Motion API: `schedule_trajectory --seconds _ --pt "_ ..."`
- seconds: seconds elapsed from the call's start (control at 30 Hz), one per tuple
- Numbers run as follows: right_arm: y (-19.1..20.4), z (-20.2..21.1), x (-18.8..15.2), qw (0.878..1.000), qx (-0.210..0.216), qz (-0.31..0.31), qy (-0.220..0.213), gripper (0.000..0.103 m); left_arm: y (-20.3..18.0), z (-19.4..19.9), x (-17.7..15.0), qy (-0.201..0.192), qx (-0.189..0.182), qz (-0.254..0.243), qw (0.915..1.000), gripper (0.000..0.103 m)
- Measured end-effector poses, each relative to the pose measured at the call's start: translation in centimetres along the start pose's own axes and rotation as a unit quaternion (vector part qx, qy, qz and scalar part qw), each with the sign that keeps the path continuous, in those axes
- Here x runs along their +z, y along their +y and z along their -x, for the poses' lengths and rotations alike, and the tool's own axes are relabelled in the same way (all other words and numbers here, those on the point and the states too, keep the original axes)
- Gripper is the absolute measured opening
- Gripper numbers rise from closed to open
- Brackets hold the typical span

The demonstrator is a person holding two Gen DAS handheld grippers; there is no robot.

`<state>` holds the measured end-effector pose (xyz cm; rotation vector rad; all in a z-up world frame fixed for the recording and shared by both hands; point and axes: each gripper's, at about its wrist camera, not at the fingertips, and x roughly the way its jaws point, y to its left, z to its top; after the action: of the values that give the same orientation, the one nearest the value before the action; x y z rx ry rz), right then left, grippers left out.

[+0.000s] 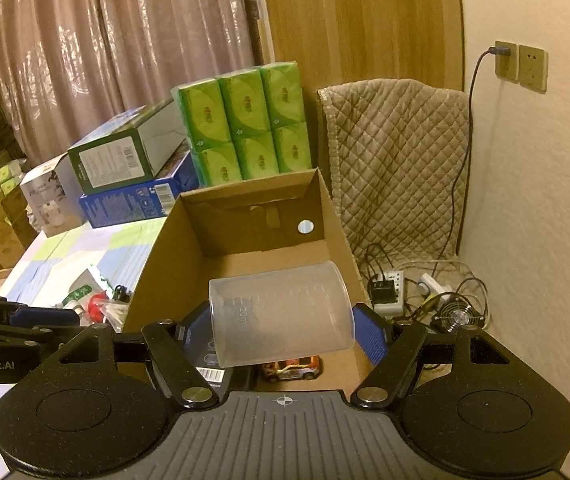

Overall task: Organize objects
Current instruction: 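Lower the ring and cup into the cardboard box and open both tools, then withdraw both tools from the cardboard box back over the table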

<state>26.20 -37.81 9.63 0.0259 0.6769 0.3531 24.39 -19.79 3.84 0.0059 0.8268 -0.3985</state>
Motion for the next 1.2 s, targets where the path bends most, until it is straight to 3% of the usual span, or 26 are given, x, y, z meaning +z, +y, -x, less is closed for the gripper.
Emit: schedule_trajectory --seconds 0.3,0.4,0.67,1.2 --pt "0.2 -1.3 -0.2 1.000 0.014 -0.007 0.008 0.071 0.6 0.3 -0.3 -0.001 0.003 0.003 1.0000 0.039" --pt "0.1 -1.4 -0.3 0.999 0.041 -0.017 -0.003 0.081 0.8 0.3 -0.3 -0.001 0.004 0.006 1.0000 0.039" --pt "0.4 -0.1 0.0 0.999 0.028 -0.016 -0.016 0.083 1.1 0.9 -1.4 0.001 0.007 0.011 0.9999 0.040" --pt "5.0 5.0 0.2 0.998 0.049 0.002 -0.033 0.083 5.2 7.5 -5.1 -0.015 0.046 0.041 0.9980 0.066"
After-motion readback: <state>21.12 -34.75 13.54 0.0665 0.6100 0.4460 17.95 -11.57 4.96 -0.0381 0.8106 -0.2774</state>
